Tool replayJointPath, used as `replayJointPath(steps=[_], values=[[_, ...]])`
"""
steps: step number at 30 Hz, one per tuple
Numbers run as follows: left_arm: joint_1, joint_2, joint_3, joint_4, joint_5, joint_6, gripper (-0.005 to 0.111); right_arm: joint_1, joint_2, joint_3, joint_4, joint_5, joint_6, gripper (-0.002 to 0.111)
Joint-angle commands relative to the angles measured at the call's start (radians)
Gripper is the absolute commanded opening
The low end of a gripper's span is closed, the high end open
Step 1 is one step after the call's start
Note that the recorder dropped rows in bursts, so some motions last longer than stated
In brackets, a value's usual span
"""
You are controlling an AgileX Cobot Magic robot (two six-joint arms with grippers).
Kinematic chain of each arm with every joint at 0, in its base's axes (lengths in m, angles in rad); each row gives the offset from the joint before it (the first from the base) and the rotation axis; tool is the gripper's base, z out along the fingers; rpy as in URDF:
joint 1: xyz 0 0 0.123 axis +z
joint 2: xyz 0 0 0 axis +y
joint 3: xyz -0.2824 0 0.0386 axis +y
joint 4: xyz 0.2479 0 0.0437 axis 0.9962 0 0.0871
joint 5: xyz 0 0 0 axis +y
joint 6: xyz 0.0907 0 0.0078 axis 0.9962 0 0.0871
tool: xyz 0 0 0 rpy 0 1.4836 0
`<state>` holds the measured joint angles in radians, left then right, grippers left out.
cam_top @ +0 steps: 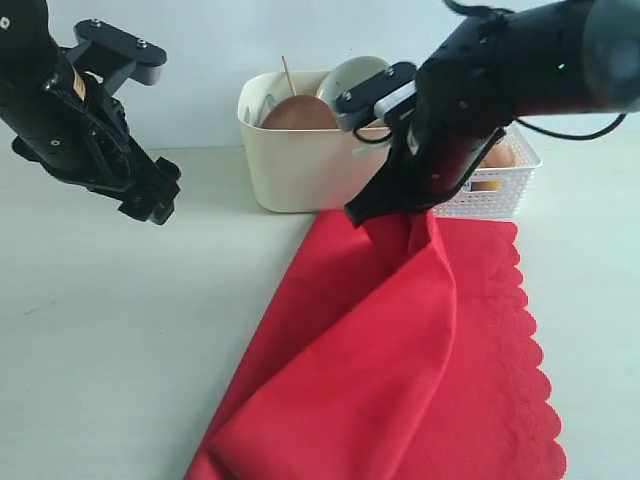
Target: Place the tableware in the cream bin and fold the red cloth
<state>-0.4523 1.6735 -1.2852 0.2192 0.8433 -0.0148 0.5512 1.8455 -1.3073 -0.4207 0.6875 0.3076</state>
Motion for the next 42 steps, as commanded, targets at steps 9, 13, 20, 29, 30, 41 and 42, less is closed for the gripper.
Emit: replayJointPath(steps=[9,13,20,29,30,41,42], values=[[0.003,-0.012,0.003,-0.140,-0.018,0.073,0.090,-0.246,0.018,-0.007,0.200,-0.007,-0.114,0.000],[0.003,-0.012,0.003,-0.200,-0.025,0.114,0.090,-0.305,0.062,-0.007,0.196,-0.003,-0.114,0.017],[0.003,-0.012,0.003,-0.417,-0.019,0.283,0.090,-0.365,0.095,-0.007,0.110,0.018,-0.091,0.066],[0.003,0.050,0.003,-0.843,0.116,0.706,0.090,-0.365,-0.082,-0.007,0.483,0.022,-0.416,0.065],[0.001,0.062,0.003,-0.851,0.125,0.720,0.090,-0.365,-0.096,-0.007,0.592,0.039,-0.514,0.061],[-0.025,0.182,0.003,-0.880,0.116,0.781,0.063,-0.307,-0.012,0.039,1.051,0.229,-0.935,0.020],[-0.027,0.189,0.003,-0.880,0.112,0.781,0.062,-0.296,0.002,0.050,1.036,0.192,-0.931,0.020]])
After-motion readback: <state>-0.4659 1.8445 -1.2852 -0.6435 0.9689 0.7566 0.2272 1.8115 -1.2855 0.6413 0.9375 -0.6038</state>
